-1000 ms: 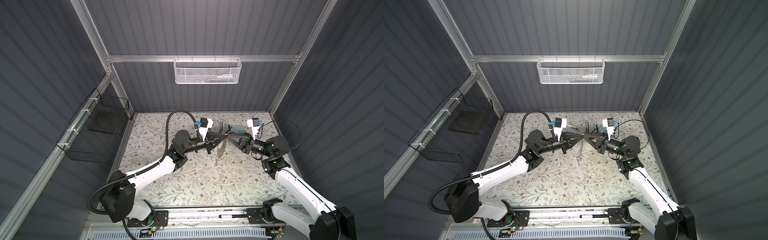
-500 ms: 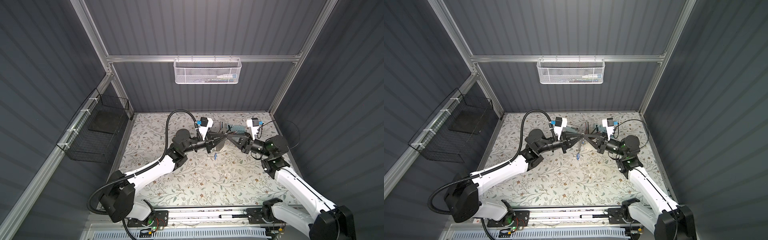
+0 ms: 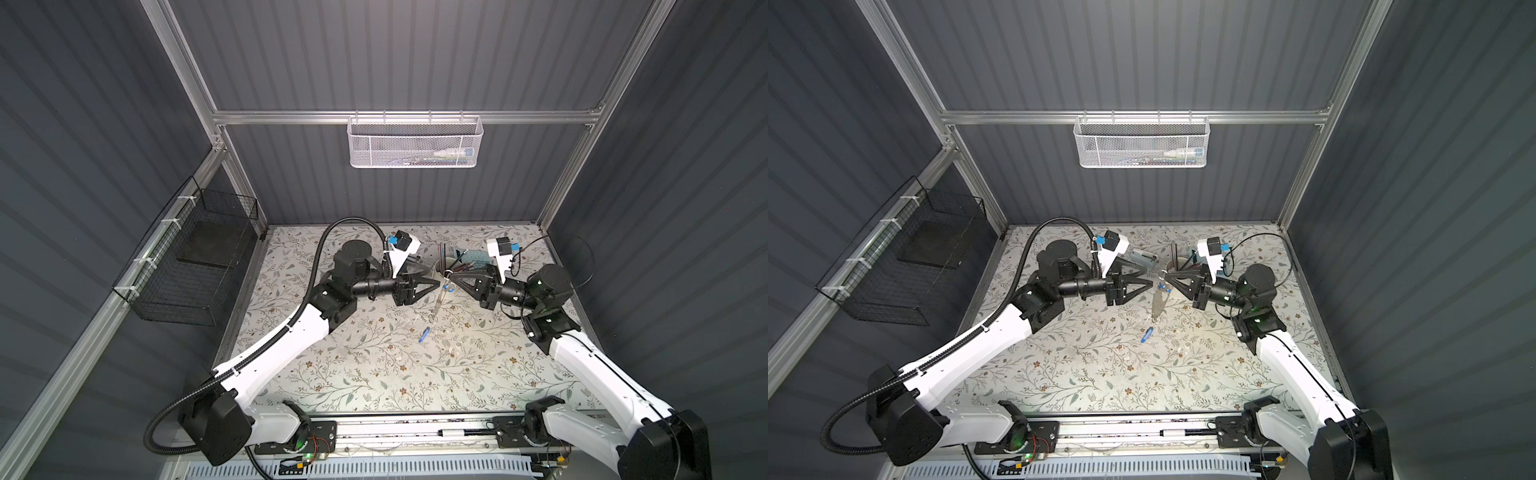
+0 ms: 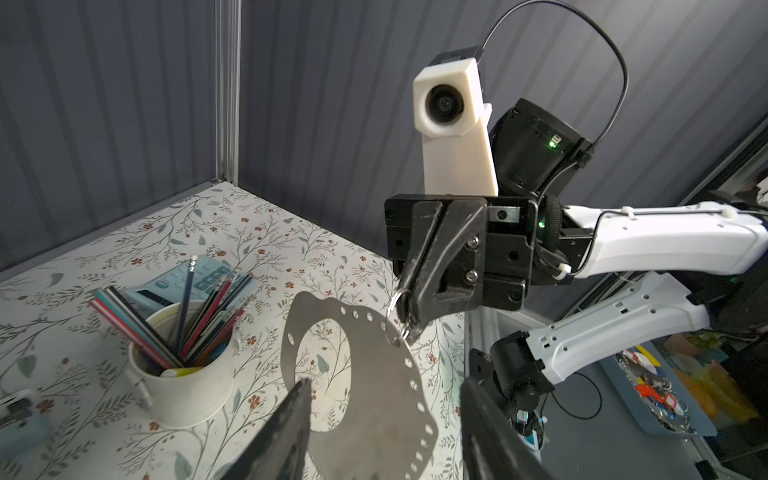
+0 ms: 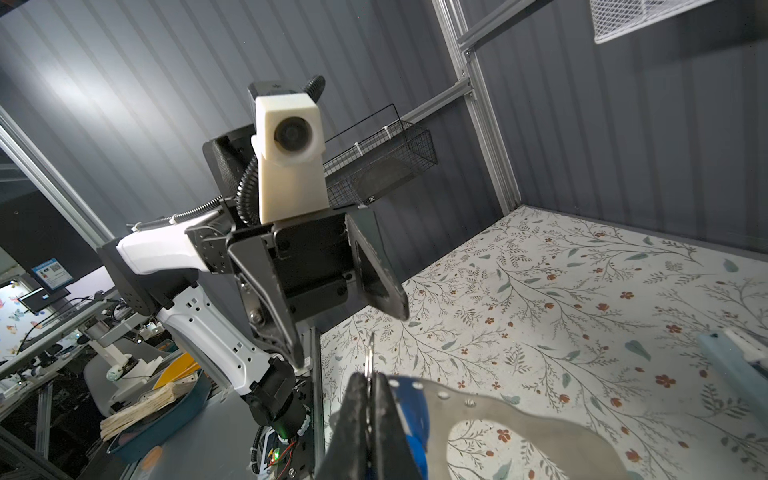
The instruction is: Put the keys on the keyring
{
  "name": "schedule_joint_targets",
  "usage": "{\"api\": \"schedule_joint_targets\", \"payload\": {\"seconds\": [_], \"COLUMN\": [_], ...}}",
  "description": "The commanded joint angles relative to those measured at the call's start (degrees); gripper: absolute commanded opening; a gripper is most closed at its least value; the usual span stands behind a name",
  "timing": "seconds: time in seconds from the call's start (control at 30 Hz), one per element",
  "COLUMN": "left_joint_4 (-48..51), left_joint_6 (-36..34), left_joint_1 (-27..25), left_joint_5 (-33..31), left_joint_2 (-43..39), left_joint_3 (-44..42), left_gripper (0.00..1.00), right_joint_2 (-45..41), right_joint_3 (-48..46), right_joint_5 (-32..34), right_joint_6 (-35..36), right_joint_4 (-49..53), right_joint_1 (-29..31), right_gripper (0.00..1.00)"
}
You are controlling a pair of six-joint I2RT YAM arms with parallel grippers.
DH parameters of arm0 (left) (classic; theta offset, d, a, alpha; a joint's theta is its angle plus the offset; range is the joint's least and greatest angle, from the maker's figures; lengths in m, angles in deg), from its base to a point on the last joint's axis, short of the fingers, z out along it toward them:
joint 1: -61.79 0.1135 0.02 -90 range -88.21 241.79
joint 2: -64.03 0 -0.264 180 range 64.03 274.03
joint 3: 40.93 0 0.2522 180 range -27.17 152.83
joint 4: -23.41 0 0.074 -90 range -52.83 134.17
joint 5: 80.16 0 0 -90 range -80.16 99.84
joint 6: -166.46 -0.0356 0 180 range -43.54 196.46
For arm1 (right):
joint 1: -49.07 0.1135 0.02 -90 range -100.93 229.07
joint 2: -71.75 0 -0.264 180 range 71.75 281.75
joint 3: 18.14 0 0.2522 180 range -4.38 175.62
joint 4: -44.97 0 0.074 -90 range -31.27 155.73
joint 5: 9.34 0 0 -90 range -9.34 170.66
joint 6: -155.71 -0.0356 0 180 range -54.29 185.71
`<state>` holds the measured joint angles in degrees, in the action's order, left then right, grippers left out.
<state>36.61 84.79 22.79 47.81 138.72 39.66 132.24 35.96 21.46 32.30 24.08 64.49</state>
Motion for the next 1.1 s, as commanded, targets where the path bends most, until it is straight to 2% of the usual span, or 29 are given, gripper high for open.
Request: {"api": "schedule_joint_targets", "payload": {"seconds": [0.0, 0.2, 0.4, 0.6, 0.8, 1.07], "left_joint_4": [12.05, 24.9, 39.97, 48.28, 57.2, 60.6], "left_joint_6": [-6.42, -14.99, -23.88, -27.05, -31.4, -32.55], "left_joint_1": [0.75, 0.86, 0.77, 0.55, -2.33, -4.42], "left_joint_5": [0.18, 0.17, 1.4, 1.54, 0.41, -0.24], "left_joint_2": [-0.55, 0.34, 7.52, 15.21, 21.93, 25.96], "left_joint_3": [2.9, 10.38, 24.54, 36.36, 46.59, 52.02], "left_gripper": [0.56, 0.57, 0.55, 0.5, 0.45, 0.37], "right_joint_2": [-0.08, -1.37, -2.21, -2.33, -1.45, -0.99], "right_joint_3": [0.61, -0.09, -0.45, 0.38, 0.09, -0.09], "right_joint_5": [-1.1, -1.32, -1.44, -1.96, -2.93, -4.08], "right_joint_6": [1.98, 5.77, 8.83, 10.97, 10.31, 10.64], "right_joint_4": [-2.05, 0.4, 1.68, 3.59, 1.49, 0.69], "right_joint_1": [-0.17, -0.13, -0.13, -0.05, -0.01, 0.05], "right_gripper": [0.0, 0.0, 0.0, 0.0, 0.0, 0.0]}}
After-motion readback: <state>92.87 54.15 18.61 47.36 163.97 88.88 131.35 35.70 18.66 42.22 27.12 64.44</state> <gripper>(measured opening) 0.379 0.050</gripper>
